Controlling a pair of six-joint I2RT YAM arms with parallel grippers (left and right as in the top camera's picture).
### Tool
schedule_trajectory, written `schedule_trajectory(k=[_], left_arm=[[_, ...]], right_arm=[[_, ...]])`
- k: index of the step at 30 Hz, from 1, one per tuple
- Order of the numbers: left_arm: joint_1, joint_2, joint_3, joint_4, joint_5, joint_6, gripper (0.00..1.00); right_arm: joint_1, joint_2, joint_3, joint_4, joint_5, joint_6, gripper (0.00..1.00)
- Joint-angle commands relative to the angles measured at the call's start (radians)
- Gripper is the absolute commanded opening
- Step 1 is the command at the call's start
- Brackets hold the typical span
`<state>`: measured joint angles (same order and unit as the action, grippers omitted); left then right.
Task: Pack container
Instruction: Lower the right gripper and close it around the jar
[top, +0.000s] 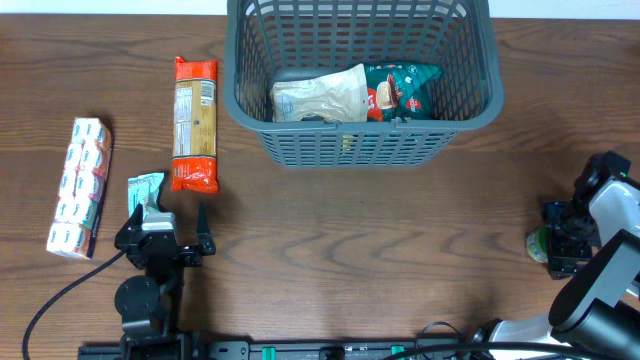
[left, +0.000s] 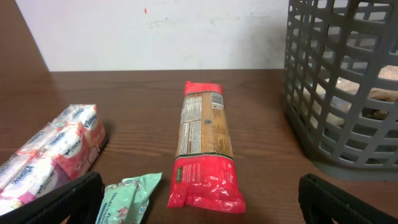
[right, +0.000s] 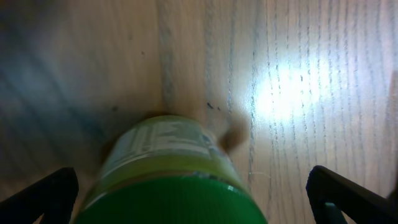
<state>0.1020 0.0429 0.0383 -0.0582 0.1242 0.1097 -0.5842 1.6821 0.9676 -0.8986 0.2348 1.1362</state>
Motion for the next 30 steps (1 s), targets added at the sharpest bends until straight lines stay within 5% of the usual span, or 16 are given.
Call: schedule_trajectory(k=[1,6,9,14,17,22,30], left_arm=[[0.003,-0.005,-0.027,-0.014,0.003,0.014,0.98],[0.003,-0.005,-0.027,-0.014,0.003,0.013,0.98],[0.003,-0.005,-0.027,-0.014,0.003,0.013,0.99],[0.003,-0.005,-0.027,-0.014,0.003,0.014,0.99],[0.003,-0.005,-0.027,-0.014,0.003,0.013,0.99],[0.003,-0.005,-0.027,-0.014,0.003,0.013,0.98],[0.003,-0.005,-0.027,-0.014,0.003,0.013,0.98]], right_arm=[[-0.004,-0.001,-0.03,0.019,0.008,-0.008,0.99],[-0.005,-0.001,-0.069,0.061,0.008,-0.008,0.99],[-0.005,-0.001,-0.088,0.082,0.008,-0.008,0.9],[-0.005,-0.001,-0.092,0.096,0.008,-0.018,0.57],[-0.005,-0.001,-0.092,0.099,0.008,-0.028,0.47],[-0.004,-0.001,-0.092,0.103,0.007,-0.062,0.01],[-0.003,-0.009,-0.072,0.125,-0.011,-0.154,0.01]])
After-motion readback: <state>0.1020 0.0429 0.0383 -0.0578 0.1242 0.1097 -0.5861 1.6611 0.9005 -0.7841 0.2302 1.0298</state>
